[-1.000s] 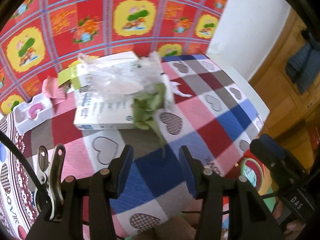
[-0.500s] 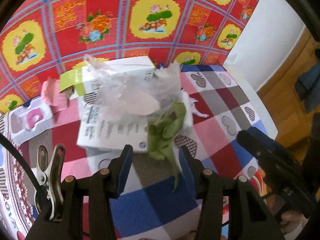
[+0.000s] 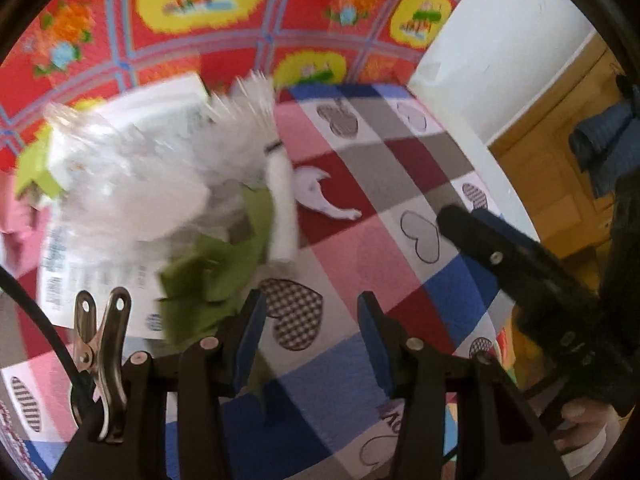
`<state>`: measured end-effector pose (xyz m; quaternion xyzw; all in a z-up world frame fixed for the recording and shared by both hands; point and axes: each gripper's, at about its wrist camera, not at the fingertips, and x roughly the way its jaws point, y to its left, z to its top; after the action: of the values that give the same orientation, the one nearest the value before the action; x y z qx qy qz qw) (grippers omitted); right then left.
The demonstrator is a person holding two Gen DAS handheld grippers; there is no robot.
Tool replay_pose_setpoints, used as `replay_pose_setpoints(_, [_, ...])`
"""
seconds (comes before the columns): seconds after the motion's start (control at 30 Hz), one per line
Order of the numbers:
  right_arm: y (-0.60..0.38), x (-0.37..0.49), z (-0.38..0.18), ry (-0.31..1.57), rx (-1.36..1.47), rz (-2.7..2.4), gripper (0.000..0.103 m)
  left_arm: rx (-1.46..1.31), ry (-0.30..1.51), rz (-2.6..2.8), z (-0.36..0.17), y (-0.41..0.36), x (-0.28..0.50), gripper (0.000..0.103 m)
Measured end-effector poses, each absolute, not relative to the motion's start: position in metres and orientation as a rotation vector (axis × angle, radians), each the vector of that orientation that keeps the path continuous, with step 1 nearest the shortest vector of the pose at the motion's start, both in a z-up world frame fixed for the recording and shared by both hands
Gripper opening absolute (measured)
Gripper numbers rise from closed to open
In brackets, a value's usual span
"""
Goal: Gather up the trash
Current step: 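Grasp the white foam roll with the left tool while the right tool approaches the white tape dispenser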
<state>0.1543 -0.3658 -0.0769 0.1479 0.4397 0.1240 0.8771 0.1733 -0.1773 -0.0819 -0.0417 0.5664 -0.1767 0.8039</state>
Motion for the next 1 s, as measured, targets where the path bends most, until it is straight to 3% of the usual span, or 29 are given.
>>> replay_pose_setpoints(0.57, [-0.375,0.174,-0.102,0.976,0.297,0.302,0.065,-0.094,1.182,-0.294,-0.121,-0.196,0.221,0.048])
replay_pose_setpoints(0.63, [-0.373,0.177,-0.105,0.985,0.291,0.311,0.065,-0.079,1.177,-0.293,-0.123,-0.198,0.224,0.039])
replay_pose_setpoints(0.7, [-0.371,0.178,-0.107,0.991,0.285,0.32,0.065,-0.067,1.169,-0.28,-0.124,-0.2,0.225,0.022])
replay_pose_setpoints(0.77, [-0.369,0.179,-0.108,0.996,0.278,0.33,0.065,-0.073,1.172,-0.281,-0.125,-0.198,0.225,0.016])
replay_pose_setpoints(1.0, [-0.357,0.187,-0.113,1.005,0.26,0.374,0.065,-0.113,1.138,-0.333,-0.105,-0.189,0.212,0.013])
